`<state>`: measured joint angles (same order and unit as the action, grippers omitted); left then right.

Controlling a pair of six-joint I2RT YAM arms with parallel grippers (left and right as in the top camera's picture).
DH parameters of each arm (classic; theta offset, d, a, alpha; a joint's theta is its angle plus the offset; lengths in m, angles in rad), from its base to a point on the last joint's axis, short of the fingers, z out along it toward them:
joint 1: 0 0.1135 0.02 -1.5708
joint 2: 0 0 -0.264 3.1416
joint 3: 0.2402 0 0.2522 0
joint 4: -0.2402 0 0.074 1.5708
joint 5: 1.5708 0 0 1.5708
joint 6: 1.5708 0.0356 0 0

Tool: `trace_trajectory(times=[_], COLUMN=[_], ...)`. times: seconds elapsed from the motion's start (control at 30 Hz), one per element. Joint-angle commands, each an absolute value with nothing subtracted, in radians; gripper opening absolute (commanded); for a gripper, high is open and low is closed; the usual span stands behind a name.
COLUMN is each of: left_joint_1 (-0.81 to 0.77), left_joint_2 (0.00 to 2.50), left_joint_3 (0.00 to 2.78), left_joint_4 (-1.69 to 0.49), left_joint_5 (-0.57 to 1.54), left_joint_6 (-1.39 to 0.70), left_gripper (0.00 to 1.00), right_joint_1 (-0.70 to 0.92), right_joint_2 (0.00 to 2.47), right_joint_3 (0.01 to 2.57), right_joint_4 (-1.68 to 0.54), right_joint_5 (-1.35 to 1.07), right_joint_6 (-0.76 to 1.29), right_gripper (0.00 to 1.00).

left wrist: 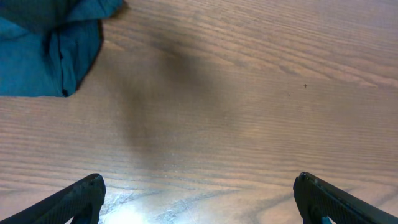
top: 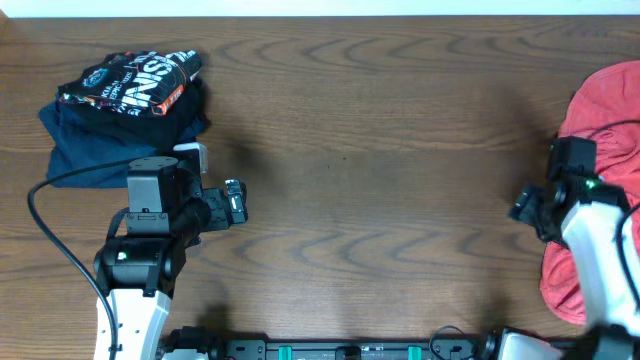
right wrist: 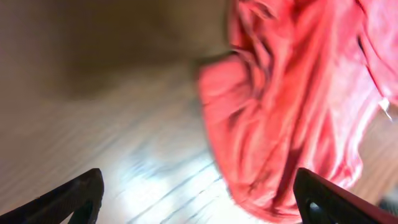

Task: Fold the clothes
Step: 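Reach the right gripper to the crumpled red T-shirt and grasp it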

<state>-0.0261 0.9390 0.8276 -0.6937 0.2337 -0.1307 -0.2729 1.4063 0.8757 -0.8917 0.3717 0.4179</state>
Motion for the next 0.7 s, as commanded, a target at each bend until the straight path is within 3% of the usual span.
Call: trace_trajectory(times=[0.0, 0.37, 0.47, 0.6, 0.67], left_joint_1=[-0.021, -0.021, -0.021, -0.021, -0.021], left_joint_2=[0.938, 0.938, 0.938, 0.938, 0.938], left_joint_3=[0.848, 0.848, 0.848, 0.848, 0.848], left_joint_4=[-0.699, -0.7, -0.7, -0.703, -0.702], left_joint_5=[0.244, 0.244, 0.244, 0.244, 0.244], left_joint_6=[-0.133, -0.133, -0.133, -0.133, -0.133], left_gripper=[0.98, 0.98, 0.98, 0.98, 0.98], right_joint_1=[-0.35, -0.467, -0.475, -0.478, -0.477], right_joint_2=[1.511, 1.697, 1.718, 1.743, 1.745], right_joint_3=[0.879, 0.879, 0.879, 0.879, 0.88], right_joint_4=[-0.86, -0.726, -0.705, -0.711, -0.715], right_joint_5=[0.435, 0.414, 0.414, 0.398, 0.372], right_joint_6=[0.483, 0.486, 0.486, 0.486, 0.485], right_gripper=[0.95, 0.75, 0.58, 0.05, 0.01])
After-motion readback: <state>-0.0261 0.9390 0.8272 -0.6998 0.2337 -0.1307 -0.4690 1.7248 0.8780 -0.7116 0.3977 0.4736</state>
